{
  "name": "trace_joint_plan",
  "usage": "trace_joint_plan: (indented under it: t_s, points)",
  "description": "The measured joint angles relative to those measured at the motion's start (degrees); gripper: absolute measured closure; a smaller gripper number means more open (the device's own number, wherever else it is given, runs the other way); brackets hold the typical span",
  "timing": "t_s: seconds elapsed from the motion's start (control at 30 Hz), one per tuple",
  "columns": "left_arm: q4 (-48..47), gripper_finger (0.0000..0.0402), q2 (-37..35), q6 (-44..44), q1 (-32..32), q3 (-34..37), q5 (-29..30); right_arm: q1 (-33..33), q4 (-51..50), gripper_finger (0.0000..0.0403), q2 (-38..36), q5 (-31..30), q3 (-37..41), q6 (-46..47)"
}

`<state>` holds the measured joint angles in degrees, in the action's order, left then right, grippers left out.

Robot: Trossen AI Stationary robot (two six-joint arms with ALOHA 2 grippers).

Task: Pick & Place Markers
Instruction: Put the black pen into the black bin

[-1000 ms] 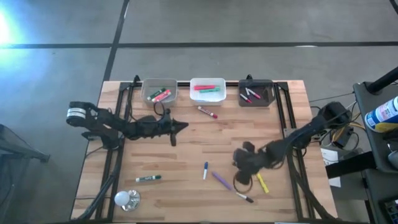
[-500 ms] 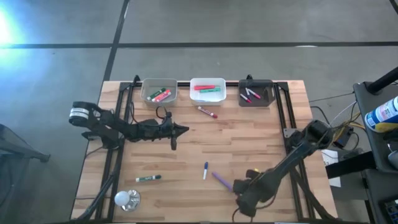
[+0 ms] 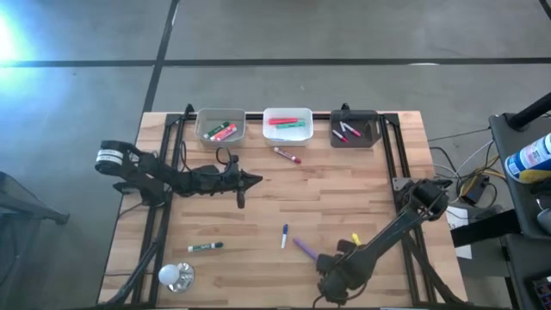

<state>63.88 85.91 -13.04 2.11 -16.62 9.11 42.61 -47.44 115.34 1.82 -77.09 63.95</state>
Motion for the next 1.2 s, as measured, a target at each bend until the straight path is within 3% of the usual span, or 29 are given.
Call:
trace_joint_plan:
  t_s: [0.27,0.5,0.67,0.8,0.97,1.2]
  points:
    - [0.0,0.0401,0.0,-0.4,0.0,0.0,0.0,0.0,-0.4,0.0368,-1.2,0.6,1.2,-0.2]
    - [0.8,0.0401,0.0,-0.4,0.0,0.0,0.0,-0.6,-2.1,0.0364,-8.3,-0.6,1.4,-5.9]
    - [0.9,0.0401,0.0,-0.5,0.0,0.0,0.0,-3.9,-6.4,0.0363,-17.6,-7.6,1.5,-9.8]
    - [0.9,0.0401,0.0,-0.6,0.0,0.0,0.0,-10.3,-8.9,0.0363,-25.4,-14.3,2.4,-16.5]
    - [0.8,0.0401,0.0,-0.6,0.0,0.0,0.0,-23.5,-9.7,0.0363,-32.9,-20.6,2.8,-28.7]
    - [0.8,0.0401,0.0,-0.6,0.0,0.0,0.0,-47.1,-9.4,0.0363,-35.9,-21.5,2.9,-45.4]
